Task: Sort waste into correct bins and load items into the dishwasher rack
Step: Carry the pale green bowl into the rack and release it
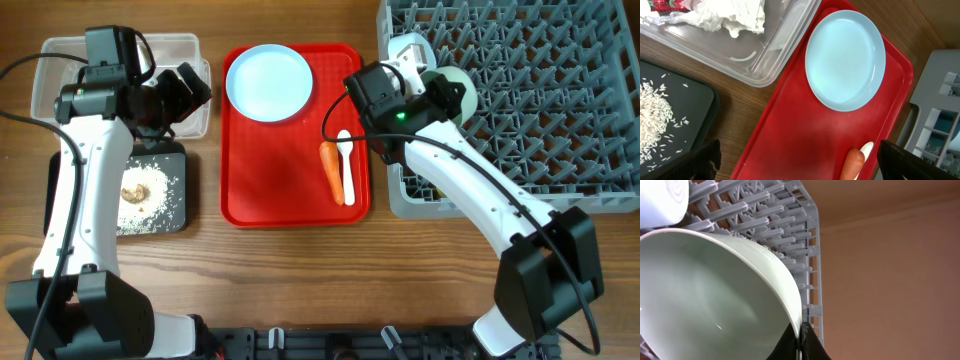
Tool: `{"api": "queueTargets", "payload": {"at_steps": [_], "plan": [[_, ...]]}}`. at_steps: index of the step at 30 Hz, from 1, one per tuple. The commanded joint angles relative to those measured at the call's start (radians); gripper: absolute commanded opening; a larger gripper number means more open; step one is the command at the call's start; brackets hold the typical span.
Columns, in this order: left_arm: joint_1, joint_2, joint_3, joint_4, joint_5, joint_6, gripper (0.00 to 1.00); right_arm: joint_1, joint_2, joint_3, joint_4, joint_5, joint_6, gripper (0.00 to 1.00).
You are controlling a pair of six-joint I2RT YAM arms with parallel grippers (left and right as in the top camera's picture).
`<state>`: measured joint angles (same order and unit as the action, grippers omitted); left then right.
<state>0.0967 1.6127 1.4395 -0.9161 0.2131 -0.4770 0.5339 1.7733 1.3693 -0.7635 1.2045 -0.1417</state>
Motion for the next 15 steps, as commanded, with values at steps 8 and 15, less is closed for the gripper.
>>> {"api": "queueTargets", "payload": {"at_steps": [8,15], "plan": [[0.005,-0.019,0.004,0.003,-0.002,0.001,1.00,-0.019,0.019,-0.040,-0.001,0.016,0.014,0.04],[0.005,-0.019,0.004,0.003,-0.002,0.001,1.00,-0.036,0.019,-0.040,0.031,0.010,0.011,0.04]]}}
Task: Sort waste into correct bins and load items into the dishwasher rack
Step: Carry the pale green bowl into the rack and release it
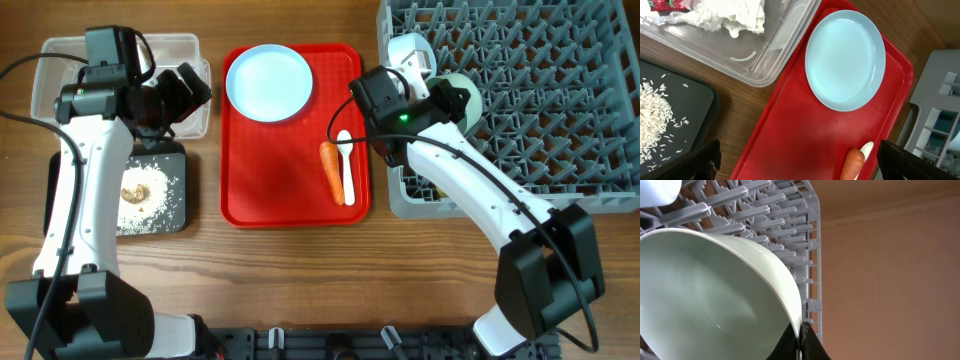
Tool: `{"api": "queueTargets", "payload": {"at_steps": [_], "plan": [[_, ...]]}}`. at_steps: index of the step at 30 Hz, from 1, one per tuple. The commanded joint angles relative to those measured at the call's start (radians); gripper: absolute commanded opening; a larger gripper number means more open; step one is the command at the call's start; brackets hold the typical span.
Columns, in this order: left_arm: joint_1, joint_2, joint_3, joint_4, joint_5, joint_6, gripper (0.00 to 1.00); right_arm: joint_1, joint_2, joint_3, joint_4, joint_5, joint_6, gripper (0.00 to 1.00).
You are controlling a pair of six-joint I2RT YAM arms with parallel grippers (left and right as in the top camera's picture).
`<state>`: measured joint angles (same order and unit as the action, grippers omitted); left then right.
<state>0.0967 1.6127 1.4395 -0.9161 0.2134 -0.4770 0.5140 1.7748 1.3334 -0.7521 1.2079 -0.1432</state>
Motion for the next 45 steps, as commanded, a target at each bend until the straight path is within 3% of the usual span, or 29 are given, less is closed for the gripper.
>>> {"api": "queueTargets", "payload": {"at_steps": [1,11,25,27,28,32,35,39,41,45], "plan": [[0.005,-0.019,0.004,0.003,-0.002,0.001,1.00,-0.020,0.017,-0.005,0.024,0.007,0.012,0.04],[0.005,-0.019,0.004,0.003,-0.002,0.001,1.00,-0.036,0.019,-0.005,0.074,-0.042,0.011,0.04],[0.005,-0.019,0.004,0.003,-0.002,0.001,1.00,0.037,0.019,-0.005,-0.016,-0.156,0.011,0.05],[0.005,-0.019,0.004,0.003,-0.002,0.001,1.00,0.037,0.019,-0.005,-0.031,-0.171,0.011,0.20],[0.005,-0.019,0.004,0.003,-0.002,0.001,1.00,0.037,0.019,-0.005,-0.037,-0.180,0.011,0.33],[0.005,-0.019,0.004,0.003,-0.002,0.001,1.00,0.039,0.019,-0.005,-0.046,-0.248,0.010,0.41],[0.005,-0.019,0.004,0.003,-0.002,0.001,1.00,0.047,0.019,-0.005,-0.043,-0.298,0.011,0.71],[0.005,-0.019,0.004,0.003,-0.002,0.001,1.00,0.068,0.019,-0.005,-0.034,-0.320,0.008,0.84],[0.005,-0.019,0.004,0.003,-0.002,0.001,1.00,0.080,0.019,-0.005,-0.026,-0.320,0.002,0.97],[0.005,-0.019,0.004,0.003,-0.002,0.001,1.00,0.105,0.019,-0.005,0.032,-0.319,-0.033,1.00]]}}
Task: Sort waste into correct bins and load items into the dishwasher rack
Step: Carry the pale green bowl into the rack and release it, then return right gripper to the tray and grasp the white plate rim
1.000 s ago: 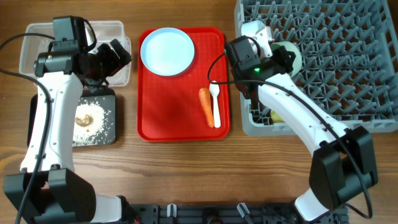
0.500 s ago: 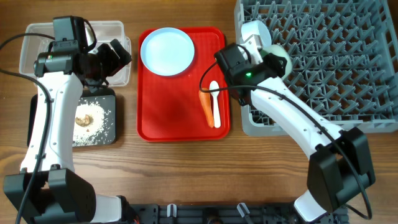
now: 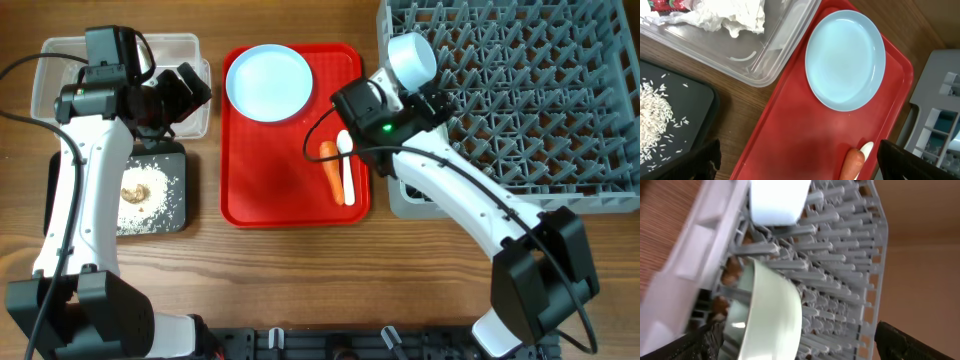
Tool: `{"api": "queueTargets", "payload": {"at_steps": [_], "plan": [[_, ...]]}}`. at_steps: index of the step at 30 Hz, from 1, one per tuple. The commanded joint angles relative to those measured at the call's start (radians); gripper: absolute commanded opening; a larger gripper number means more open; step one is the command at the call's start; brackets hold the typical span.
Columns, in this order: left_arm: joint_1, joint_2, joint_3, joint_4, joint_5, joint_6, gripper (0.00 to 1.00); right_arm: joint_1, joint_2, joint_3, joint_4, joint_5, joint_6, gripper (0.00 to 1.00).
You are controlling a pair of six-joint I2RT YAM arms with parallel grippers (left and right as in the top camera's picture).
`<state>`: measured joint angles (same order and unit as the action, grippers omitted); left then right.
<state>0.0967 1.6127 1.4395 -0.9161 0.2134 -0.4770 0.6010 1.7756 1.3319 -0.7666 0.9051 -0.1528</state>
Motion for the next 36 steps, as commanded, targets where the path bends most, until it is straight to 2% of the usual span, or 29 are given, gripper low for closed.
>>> {"api": "queueTargets", "payload": {"at_steps": [1,7,11,19,23,30,34,36], "plan": [[0.005,-0.019,0.004,0.003,-0.002,0.001,1.00,0.018,0.018,-0.003,0.062,-0.016,-0.023,1.00],[0.005,-0.019,0.004,0.003,-0.002,0.001,1.00,0.018,-0.002,-0.002,0.245,-0.018,-0.030,1.00],[0.005,-0.019,0.004,0.003,-0.002,0.001,1.00,0.018,-0.048,-0.002,0.325,-0.150,-0.029,1.00],[0.005,-0.019,0.004,0.002,-0.002,0.001,1.00,0.018,-0.106,-0.003,0.338,-0.960,-0.020,1.00],[0.005,-0.019,0.004,0.003,-0.002,0.001,1.00,0.018,-0.106,-0.003,0.319,-1.243,0.080,1.00],[0.005,-0.019,0.004,0.003,-0.002,0.001,1.00,0.018,-0.106,-0.003,0.317,-1.298,0.201,1.00],[0.005,-0.019,0.004,0.003,-0.002,0.001,1.00,0.017,-0.106,-0.003,0.329,-1.268,0.209,1.00],[0.005,-0.019,0.004,0.003,-0.002,0.001,1.00,0.014,-0.106,-0.002,0.352,-1.144,0.375,0.99]]}}
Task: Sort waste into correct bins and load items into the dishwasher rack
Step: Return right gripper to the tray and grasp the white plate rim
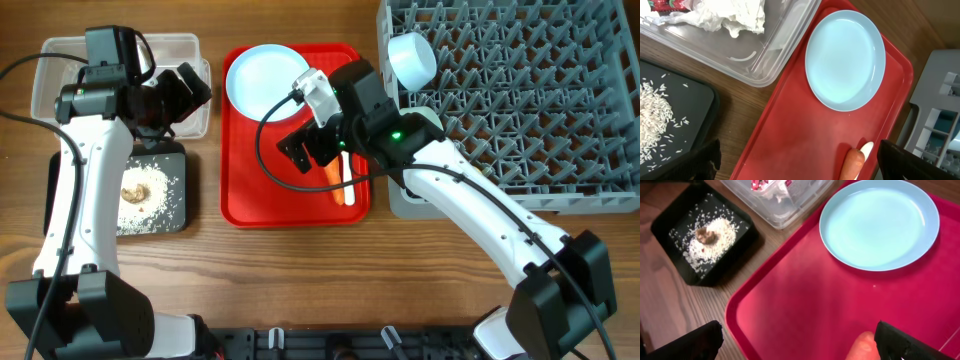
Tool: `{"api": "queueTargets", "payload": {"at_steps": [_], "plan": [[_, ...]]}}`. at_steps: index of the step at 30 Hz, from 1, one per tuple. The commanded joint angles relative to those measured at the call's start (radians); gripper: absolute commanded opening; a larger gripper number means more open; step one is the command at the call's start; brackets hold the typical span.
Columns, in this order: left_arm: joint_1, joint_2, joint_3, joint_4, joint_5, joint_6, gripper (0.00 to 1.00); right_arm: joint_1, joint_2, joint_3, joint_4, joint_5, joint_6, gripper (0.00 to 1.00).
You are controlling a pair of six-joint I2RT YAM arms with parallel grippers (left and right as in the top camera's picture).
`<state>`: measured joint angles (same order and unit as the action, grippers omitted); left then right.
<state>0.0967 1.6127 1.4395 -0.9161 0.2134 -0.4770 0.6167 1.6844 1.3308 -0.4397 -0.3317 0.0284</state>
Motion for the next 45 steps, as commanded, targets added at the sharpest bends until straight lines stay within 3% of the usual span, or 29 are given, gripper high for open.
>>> {"api": "queueTargets", "payload": {"at_steps": [1,3,4,7,13,20,26,31,33,36,45], "plan": [[0.005,-0.019,0.004,0.003,-0.002,0.001,1.00,-0.008,-0.015,-0.001,0.021,0.161,0.333,1.00],[0.005,-0.019,0.004,0.003,-0.002,0.001,1.00,-0.027,-0.015,0.005,0.001,0.156,0.516,0.99],[0.005,-0.019,0.004,0.003,-0.002,0.001,1.00,-0.036,-0.015,0.013,-0.002,0.116,0.541,0.99],[0.005,-0.019,0.004,0.003,-0.002,0.001,1.00,-0.061,-0.015,0.073,-0.068,0.089,0.536,0.99],[0.005,-0.019,0.004,0.003,-0.002,0.001,1.00,-0.085,0.052,0.314,-0.184,0.224,0.435,0.99],[0.005,-0.019,0.004,0.003,-0.002,0.001,1.00,-0.086,0.259,0.386,-0.034,0.320,0.422,0.99],[0.005,-0.019,0.004,0.003,-0.002,0.001,1.00,-0.088,0.466,0.386,0.064,0.245,0.541,1.00],[0.005,-0.019,0.004,0.003,-0.002,0.001,1.00,-0.088,0.502,0.375,0.090,0.224,0.742,1.00],[0.005,-0.019,0.004,0.003,-0.002,0.001,1.00,-0.079,0.520,0.373,0.112,0.329,0.724,0.89],[0.005,-0.019,0.004,0.003,-0.002,0.001,1.00,-0.063,0.559,0.373,0.139,0.460,0.725,0.83],[0.005,-0.019,0.004,0.003,-0.002,0.001,1.00,-0.058,0.654,0.373,0.191,0.428,0.734,0.72]]}}
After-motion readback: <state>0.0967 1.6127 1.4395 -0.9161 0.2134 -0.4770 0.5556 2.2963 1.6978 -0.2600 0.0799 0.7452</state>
